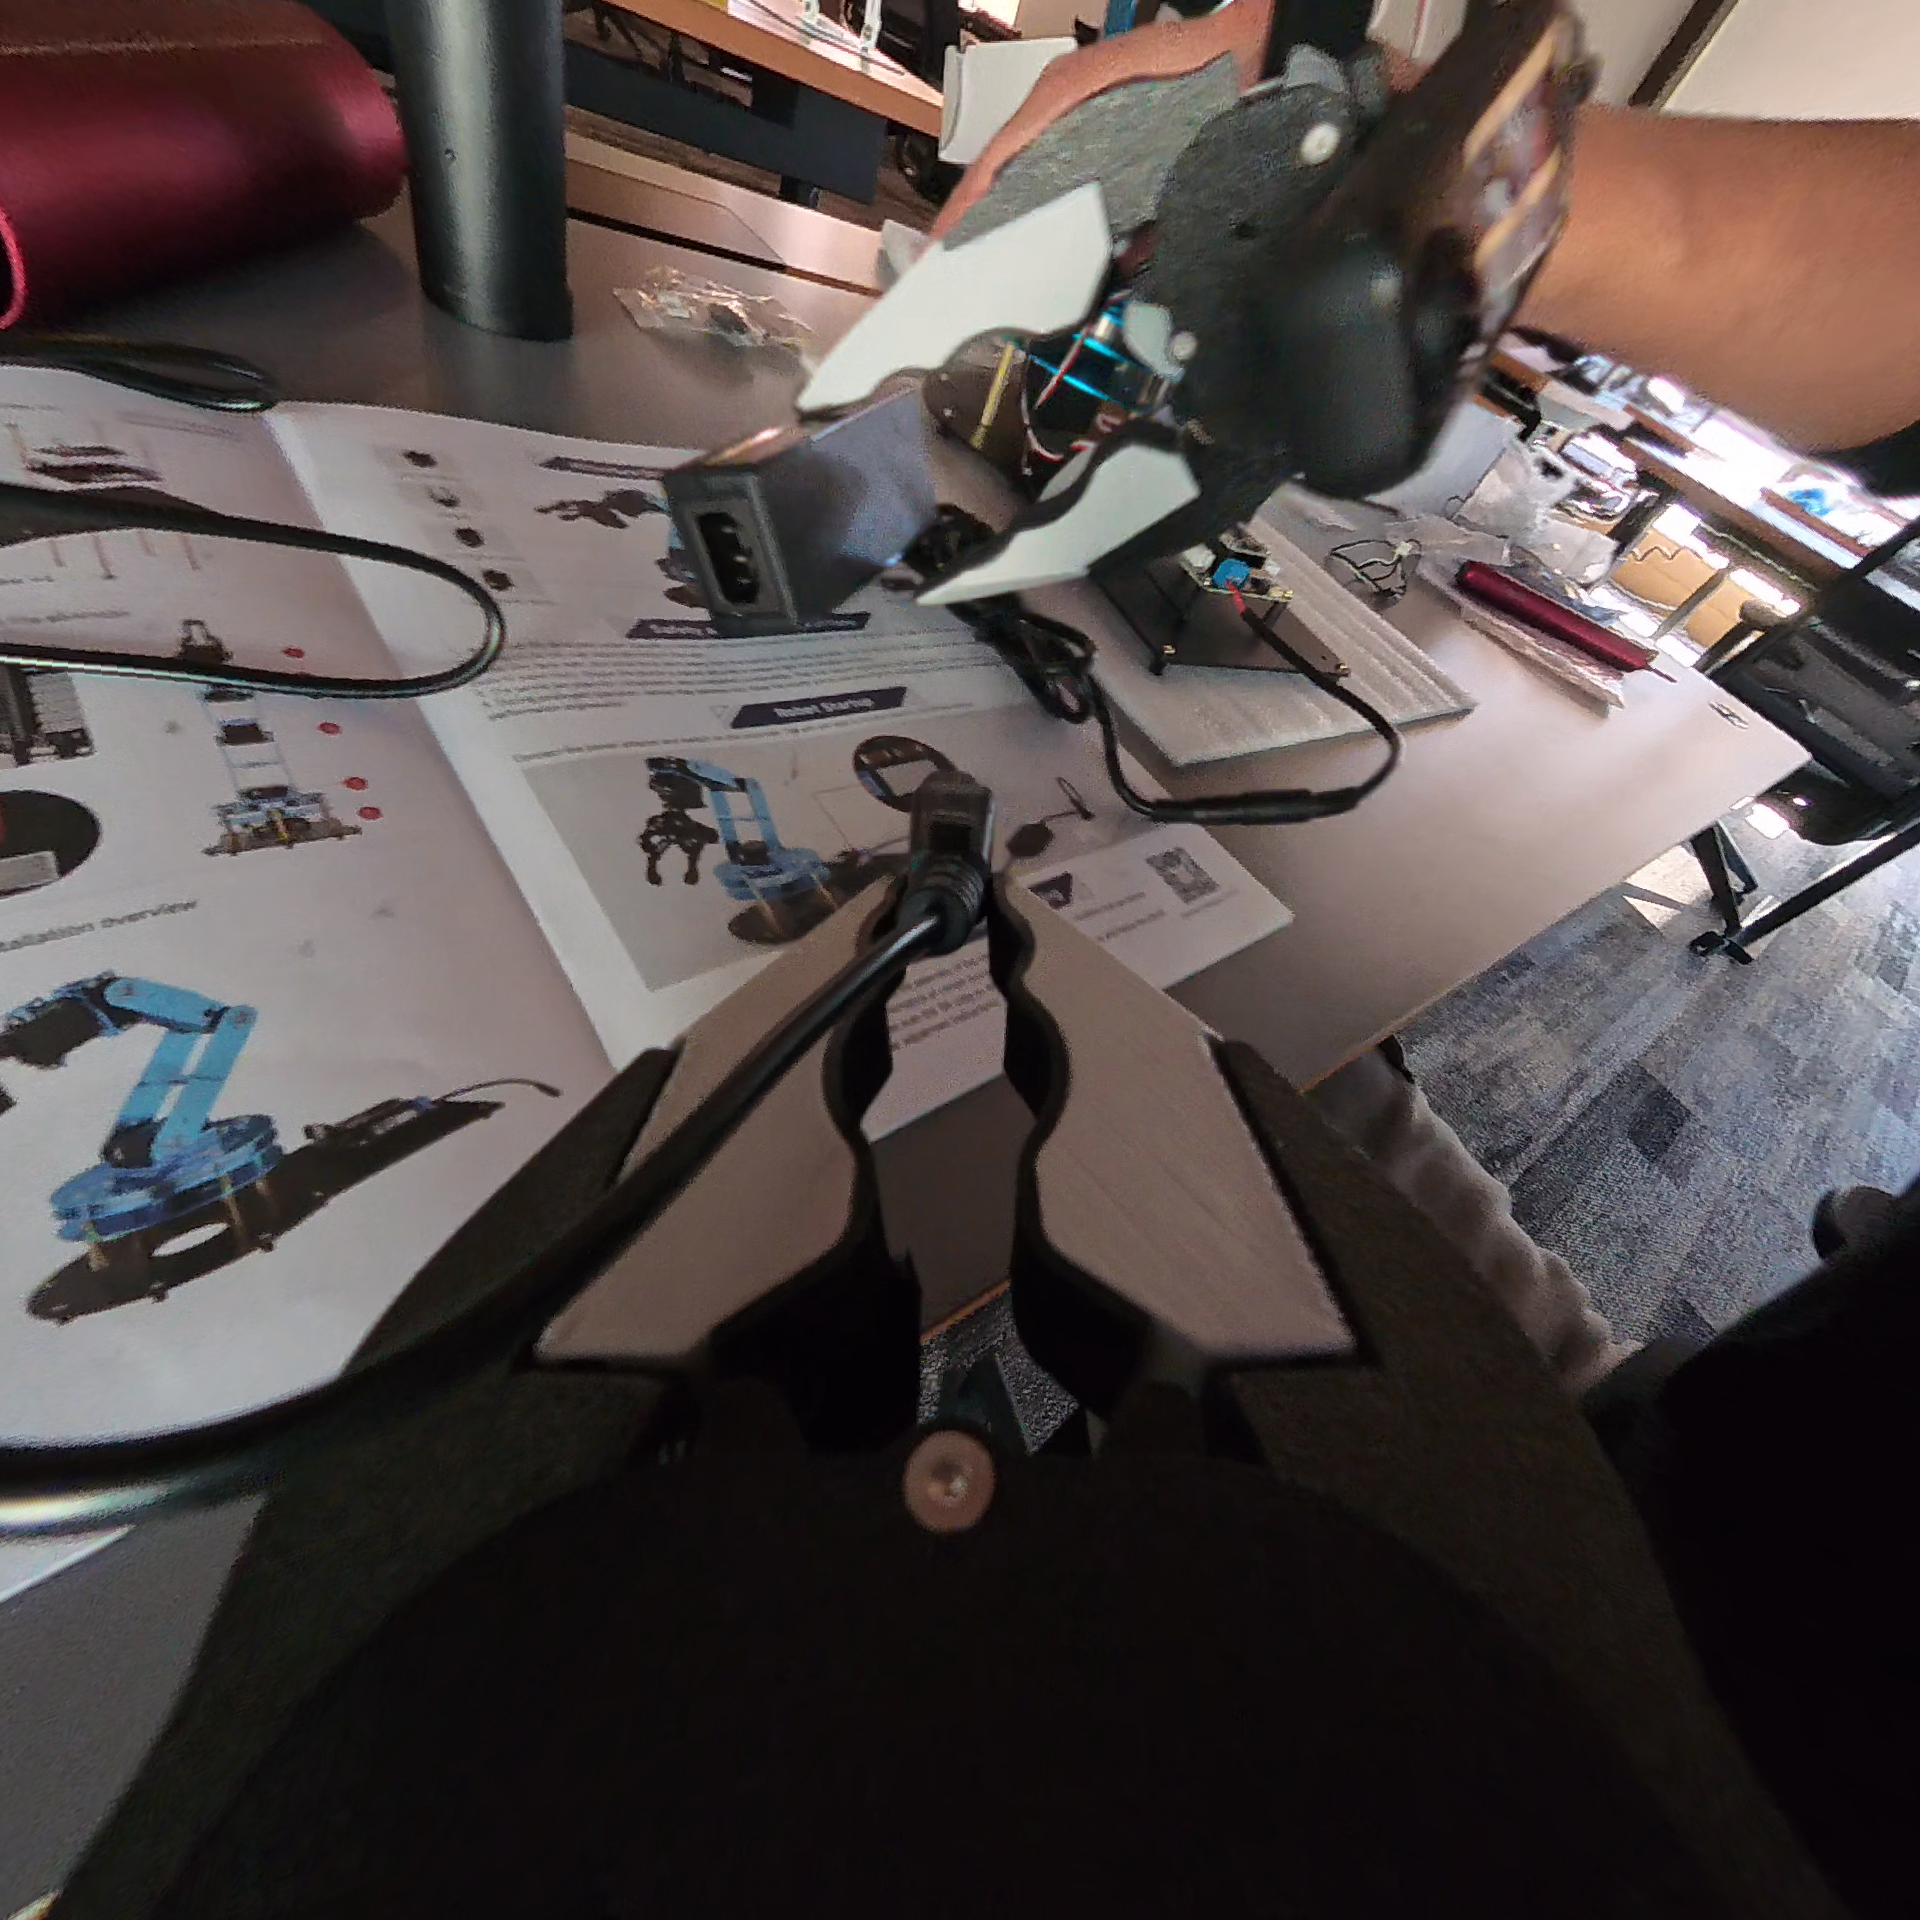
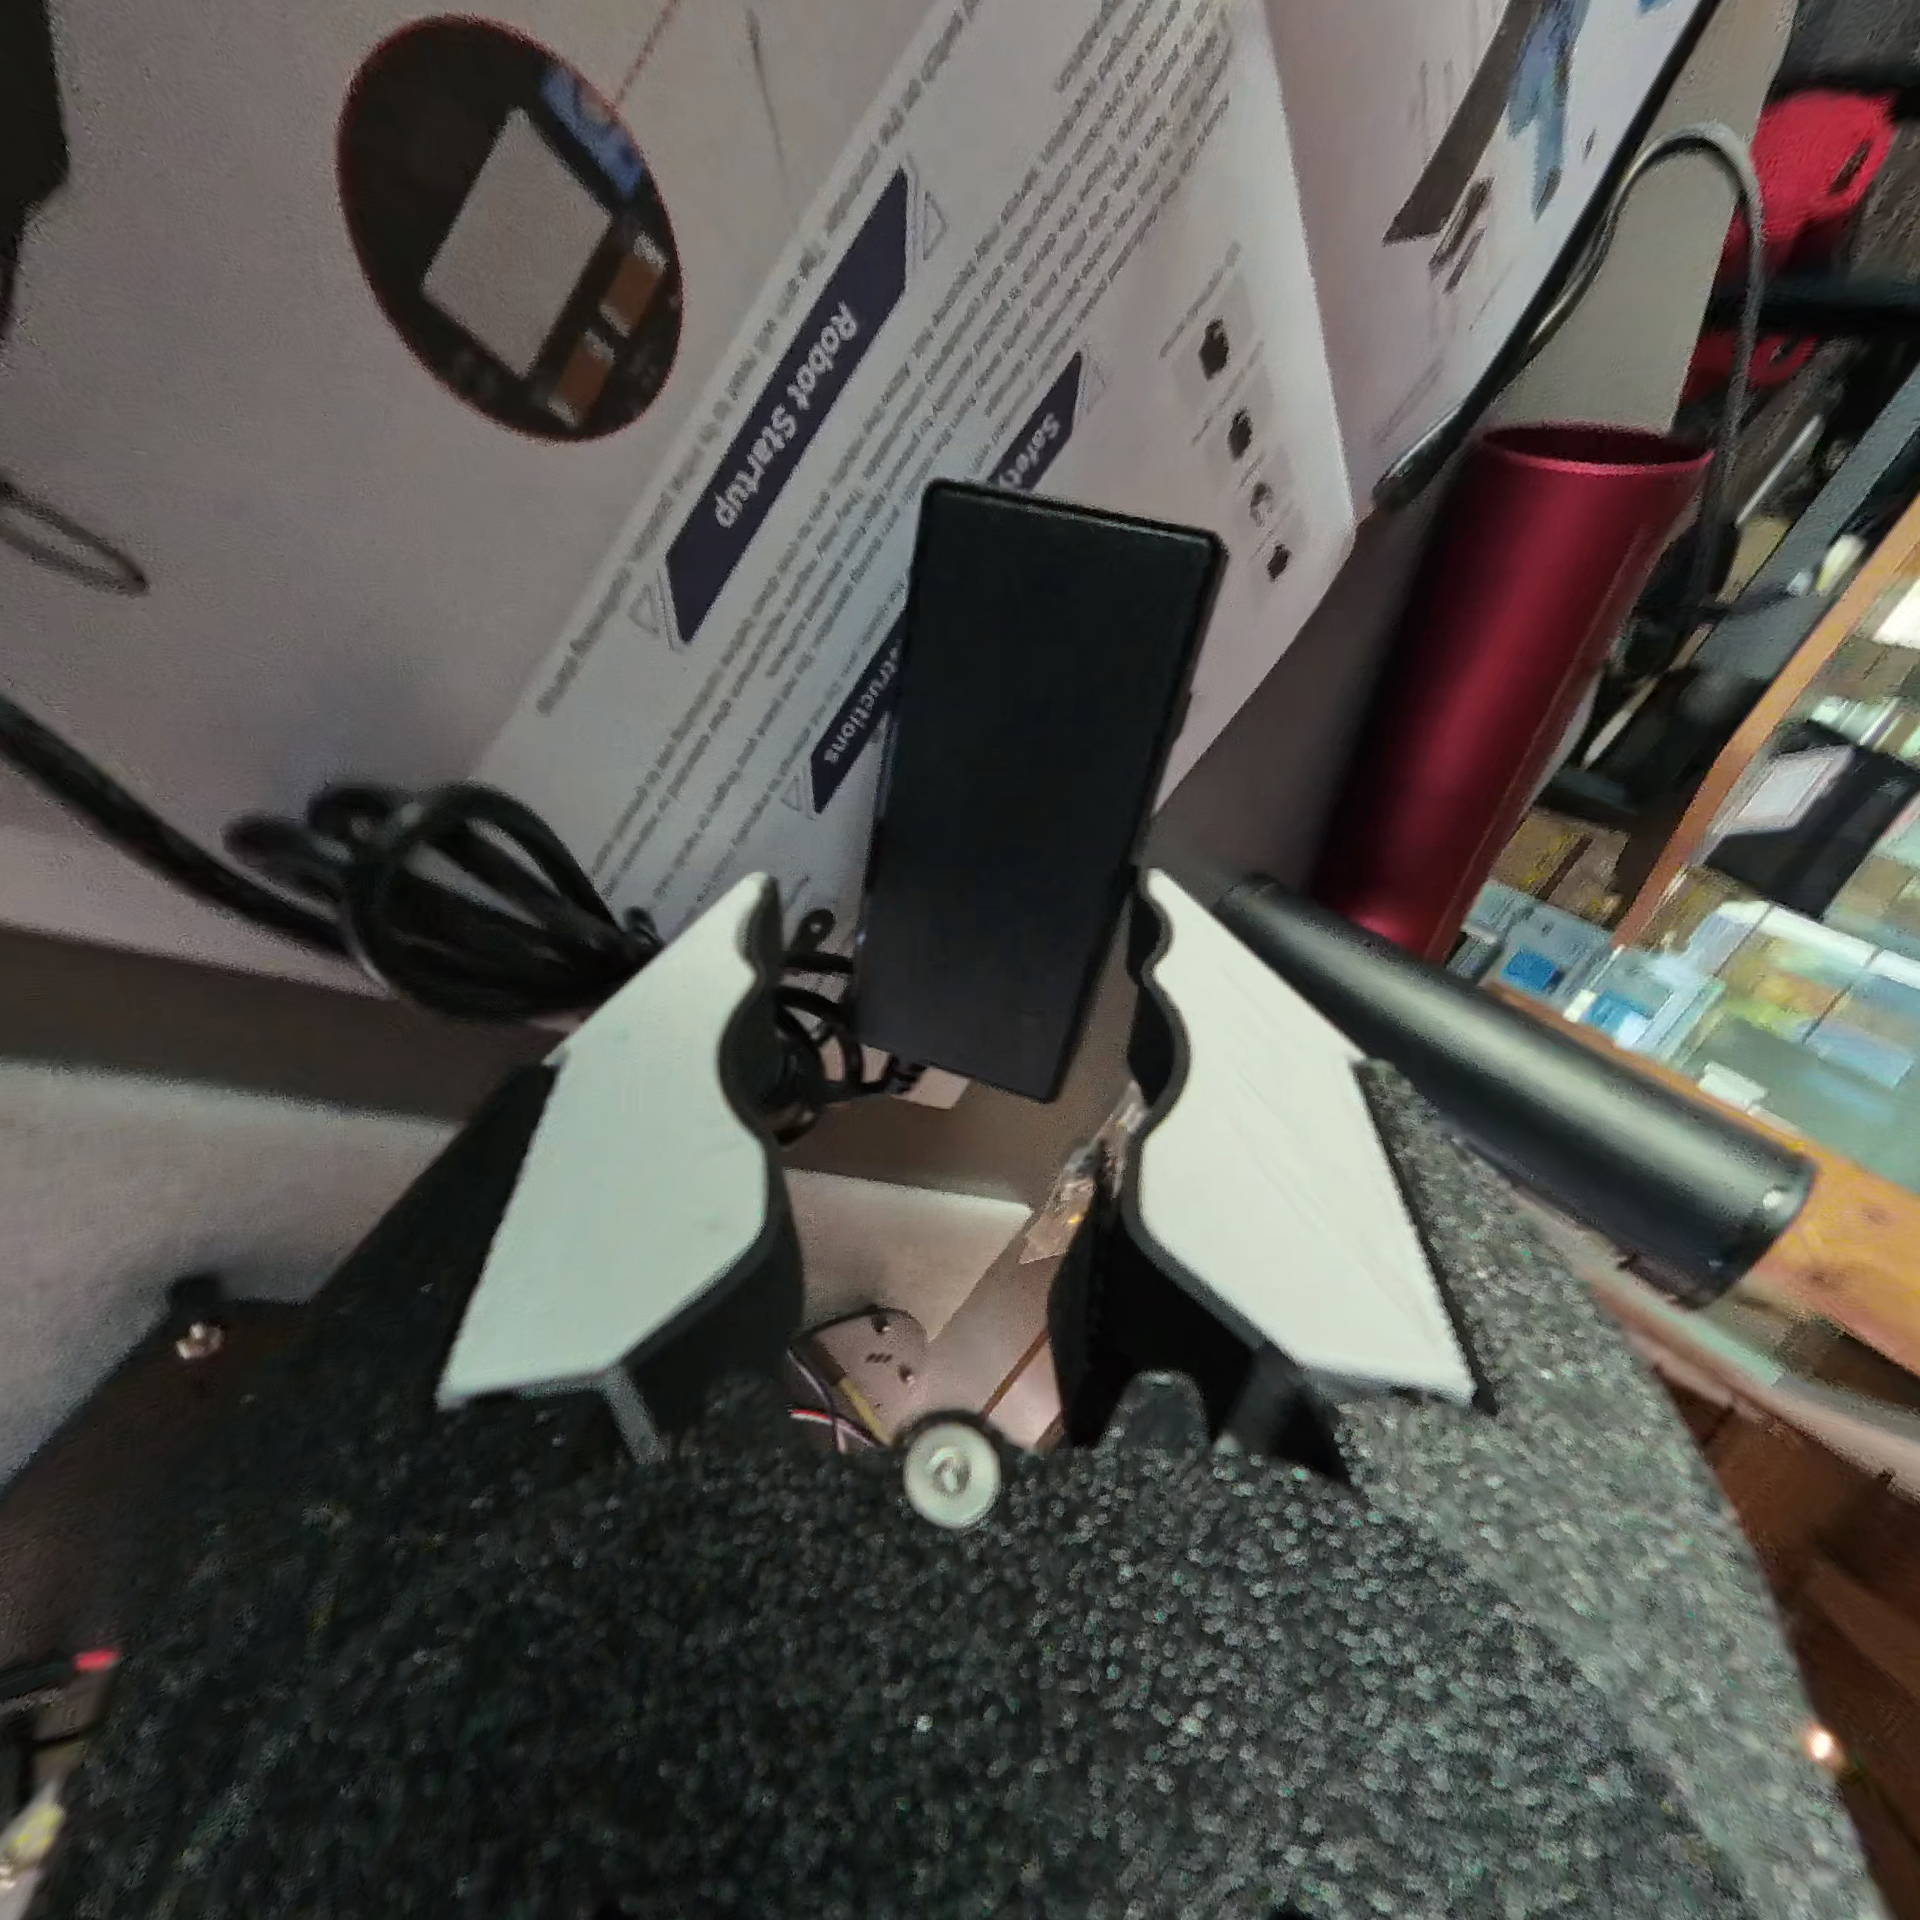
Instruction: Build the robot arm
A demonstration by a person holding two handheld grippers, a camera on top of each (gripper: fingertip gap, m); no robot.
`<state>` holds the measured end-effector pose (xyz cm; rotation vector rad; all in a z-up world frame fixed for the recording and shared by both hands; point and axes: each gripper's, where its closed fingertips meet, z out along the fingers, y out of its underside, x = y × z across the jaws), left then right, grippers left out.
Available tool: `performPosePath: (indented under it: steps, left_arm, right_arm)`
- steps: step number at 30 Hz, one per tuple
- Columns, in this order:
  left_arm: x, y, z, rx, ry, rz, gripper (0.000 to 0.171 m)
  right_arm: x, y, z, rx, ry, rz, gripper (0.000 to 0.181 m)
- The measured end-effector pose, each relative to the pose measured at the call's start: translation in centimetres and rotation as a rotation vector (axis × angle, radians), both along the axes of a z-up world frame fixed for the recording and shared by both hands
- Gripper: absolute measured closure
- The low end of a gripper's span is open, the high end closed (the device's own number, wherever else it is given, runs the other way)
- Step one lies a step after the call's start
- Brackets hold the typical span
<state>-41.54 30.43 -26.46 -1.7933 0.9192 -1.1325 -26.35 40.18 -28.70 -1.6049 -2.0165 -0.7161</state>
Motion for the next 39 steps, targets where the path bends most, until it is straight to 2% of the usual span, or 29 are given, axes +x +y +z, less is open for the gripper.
performPosePath:
  steps: [4,8,11,14,16,19,20,22,24,26,28,32,34,35,37,39]
  left_arm:
    - [0.5,1.5,0.2,-0.026,0.037,0.045,0.158]
    - [2.3,3.9,0.9,-0.008,0.105,0.030,0.159]
    - [4.0,4.9,0.3,0.027,0.196,-0.046,0.158]
    - [4.5,6.0,-0.6,0.129,0.297,-0.092,0.158]
    - [4.6,6.2,-0.6,0.194,0.298,-0.147,0.158]
    - [4.5,6.2,-0.5,0.235,0.311,-0.203,0.159]
    - [4.5,6.3,-0.7,0.250,0.328,-0.212,0.158]
    - [4.3,6.8,-0.9,0.257,0.353,-0.215,0.158]
    - [4.3,6.8,-1.0,0.214,0.325,-0.216,0.158]
    - [4.3,6.8,-1.1,0.176,0.298,-0.212,0.158]
    - [4.2,7.3,-0.8,0.178,0.276,-0.184,0.159]
    - [4.1,8.0,-0.6,0.131,0.245,-0.154,0.158]
    - [4.0,8.5,-0.8,0.080,0.240,-0.134,0.158]
    - [3.9,8.9,-1.0,0.050,0.241,-0.115,0.158]
    - [3.8,9.4,-1.0,-0.008,0.219,-0.100,0.158]
    - [3.9,9.8,-0.7,-0.067,0.174,-0.090,0.158]
  right_arm:
    - [-0.2,-1.6,0.6,-0.052,-0.004,0.111,0.124]
    - [-0.9,-3.6,0.9,-0.139,0.041,0.125,0.124]
    - [-0.8,-4.0,0.7,-0.160,0.061,0.078,0.119]
    - [-0.9,-4.0,0.7,-0.195,0.124,0.023,0.117]
    - [-1.4,-4.2,1.0,-0.275,0.196,-0.034,0.116]
    - [-4.2,-3.0,3.3,-0.378,0.409,-0.064,0.122]
    - [-5.1,-2.2,3.7,-0.437,0.477,-0.082,0.119]
    - [-4.7,0.1,2.1,-0.505,0.434,-0.135,0.124]
    - [-4.4,1.5,0.7,-0.611,0.418,-0.185,0.120]
    - [-4.3,2.0,0.7,-0.749,0.449,-0.247,0.120]
    - [-3.6,3.6,0.9,-0.778,0.466,-0.281,0.119]
    - [-2.0,3.1,-0.6,-1.013,0.413,-0.365,0.129]
    - [-2.6,2.0,-0.5,-1.117,0.424,-0.352,0.120]
    - [-2.5,1.3,-1.0,-1.112,0.368,-0.326,0.115]
    - [-2.6,0.5,-1.6,-0.993,0.281,-0.249,0.106]
    - [-2.5,1.1,-1.6,-0.813,0.245,-0.197,0.110]
